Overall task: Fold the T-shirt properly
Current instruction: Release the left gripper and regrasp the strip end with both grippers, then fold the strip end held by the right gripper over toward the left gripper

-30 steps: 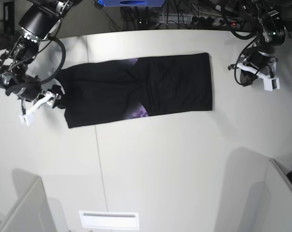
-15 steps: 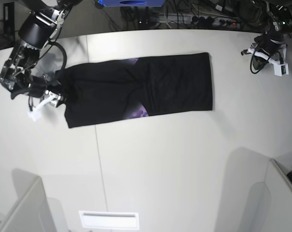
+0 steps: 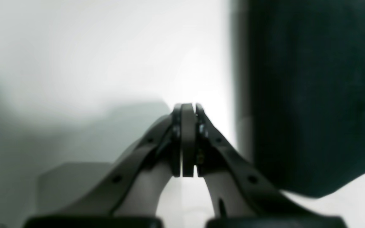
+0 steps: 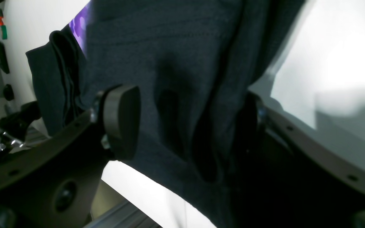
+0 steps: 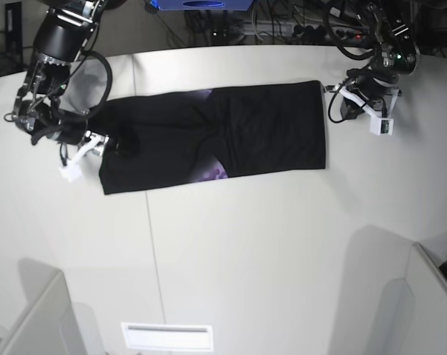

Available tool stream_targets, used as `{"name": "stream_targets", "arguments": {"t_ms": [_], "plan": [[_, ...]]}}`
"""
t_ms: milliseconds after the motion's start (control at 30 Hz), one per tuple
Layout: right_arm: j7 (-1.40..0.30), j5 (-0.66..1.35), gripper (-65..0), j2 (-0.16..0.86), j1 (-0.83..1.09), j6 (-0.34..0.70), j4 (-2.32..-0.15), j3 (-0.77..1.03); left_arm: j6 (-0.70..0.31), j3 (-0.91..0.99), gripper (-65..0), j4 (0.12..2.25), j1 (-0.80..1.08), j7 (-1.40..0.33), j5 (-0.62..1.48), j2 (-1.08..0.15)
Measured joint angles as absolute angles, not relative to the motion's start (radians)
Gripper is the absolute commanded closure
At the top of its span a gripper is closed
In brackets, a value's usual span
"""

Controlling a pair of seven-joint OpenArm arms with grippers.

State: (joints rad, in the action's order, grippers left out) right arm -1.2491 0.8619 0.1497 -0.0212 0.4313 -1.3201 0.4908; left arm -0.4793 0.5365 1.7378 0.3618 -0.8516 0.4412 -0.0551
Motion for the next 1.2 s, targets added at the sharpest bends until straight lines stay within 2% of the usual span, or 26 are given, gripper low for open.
{"name": "stream_targets", "arguments": {"t_ms": [100,300,333,467,633,967,1200], "plan": [[-1.228,0.847,-30.3,0.15,-0.019,0.433,-1.316,0.49,-0.479,0.496,0.0,1.718,0.344,-0.849,0.442,-0.058],[-1.204,0.819,-1.8,0.15,-0.013,0.431,-1.307,0.487,-0.48,0.466,0.0,1.684,0.337,-0.842,0.448,-0.058],[-1.204,0.82,0.0,0.15,-0.014,0.43,-1.307,0.487,-0.48,0.466,0.0,1.679,0.331,-0.839,0.449,-0.059],[-1.167,0.796,0.0,0.149,-0.011,0.427,-1.335,0.484,-0.479,0.468,0.0,1.669,0.318,-0.838,0.449,-0.059],[-1.136,0.636,0.0,0.149,0.012,0.418,-1.525,0.366,-0.48,0.468,0.0,1.669,0.322,-0.837,0.449,-0.064],[-1.11,0.336,0.0,0.039,0.07,0.425,-1.835,0.176,-0.48,0.469,0.0,1.668,0.309,-0.834,0.41,-0.062],[-1.11,0.31,0.0,0.01,0.1,0.427,-1.951,0.072,-0.479,0.42,0.0,1.676,0.294,-0.817,0.318,-0.053]]}}
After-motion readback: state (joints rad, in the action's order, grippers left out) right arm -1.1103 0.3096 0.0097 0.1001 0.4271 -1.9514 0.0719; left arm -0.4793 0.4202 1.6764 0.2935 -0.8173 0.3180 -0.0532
